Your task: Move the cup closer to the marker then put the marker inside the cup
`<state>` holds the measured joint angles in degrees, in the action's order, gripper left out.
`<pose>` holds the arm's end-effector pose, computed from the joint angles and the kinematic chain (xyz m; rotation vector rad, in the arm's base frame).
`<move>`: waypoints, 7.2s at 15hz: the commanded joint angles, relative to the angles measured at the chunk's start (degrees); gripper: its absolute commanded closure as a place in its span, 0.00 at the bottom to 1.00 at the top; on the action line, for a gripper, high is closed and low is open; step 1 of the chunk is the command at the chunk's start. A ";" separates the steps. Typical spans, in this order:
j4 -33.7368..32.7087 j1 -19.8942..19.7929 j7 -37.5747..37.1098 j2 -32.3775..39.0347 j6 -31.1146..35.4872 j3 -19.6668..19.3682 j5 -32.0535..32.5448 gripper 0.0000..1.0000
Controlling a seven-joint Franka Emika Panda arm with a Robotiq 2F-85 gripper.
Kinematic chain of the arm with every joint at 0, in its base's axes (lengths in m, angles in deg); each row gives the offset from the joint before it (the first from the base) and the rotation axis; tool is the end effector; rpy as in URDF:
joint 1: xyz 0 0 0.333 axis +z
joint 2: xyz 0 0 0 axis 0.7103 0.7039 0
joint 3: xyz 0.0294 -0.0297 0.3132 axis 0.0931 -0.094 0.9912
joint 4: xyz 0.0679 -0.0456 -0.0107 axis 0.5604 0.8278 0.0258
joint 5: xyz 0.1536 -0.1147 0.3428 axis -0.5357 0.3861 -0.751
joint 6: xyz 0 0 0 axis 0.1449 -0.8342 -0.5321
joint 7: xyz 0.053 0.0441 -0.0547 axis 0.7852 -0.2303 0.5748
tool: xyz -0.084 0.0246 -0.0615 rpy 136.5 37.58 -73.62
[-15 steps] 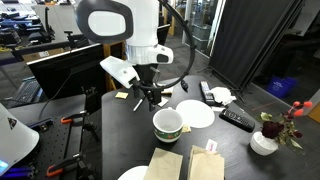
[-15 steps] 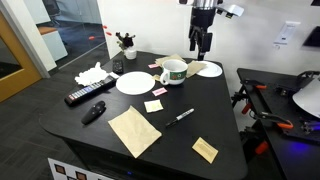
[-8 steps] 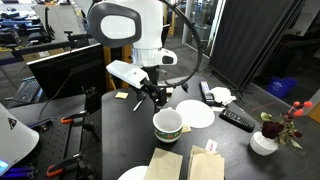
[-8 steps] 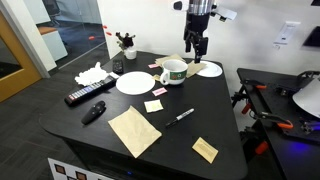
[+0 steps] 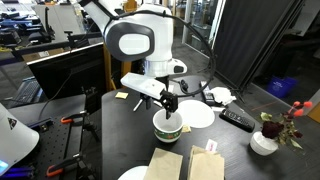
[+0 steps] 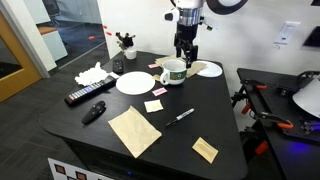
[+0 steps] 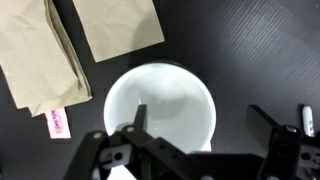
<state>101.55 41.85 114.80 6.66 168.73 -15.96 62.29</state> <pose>0.5048 -0.0691 0.2214 2.9047 0.8819 -0.0789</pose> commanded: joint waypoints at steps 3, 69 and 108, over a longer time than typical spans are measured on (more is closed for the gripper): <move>-2.96 -4.05 6.81 4.96 1.53 4.06 -1.94 0.00; 14.54 6.54 -10.77 -14.12 3.08 9.02 14.16 0.00; -2.35 8.32 -1.55 9.90 5.74 14.35 7.25 0.00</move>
<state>99.27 50.68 113.45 16.58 174.66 -2.08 69.22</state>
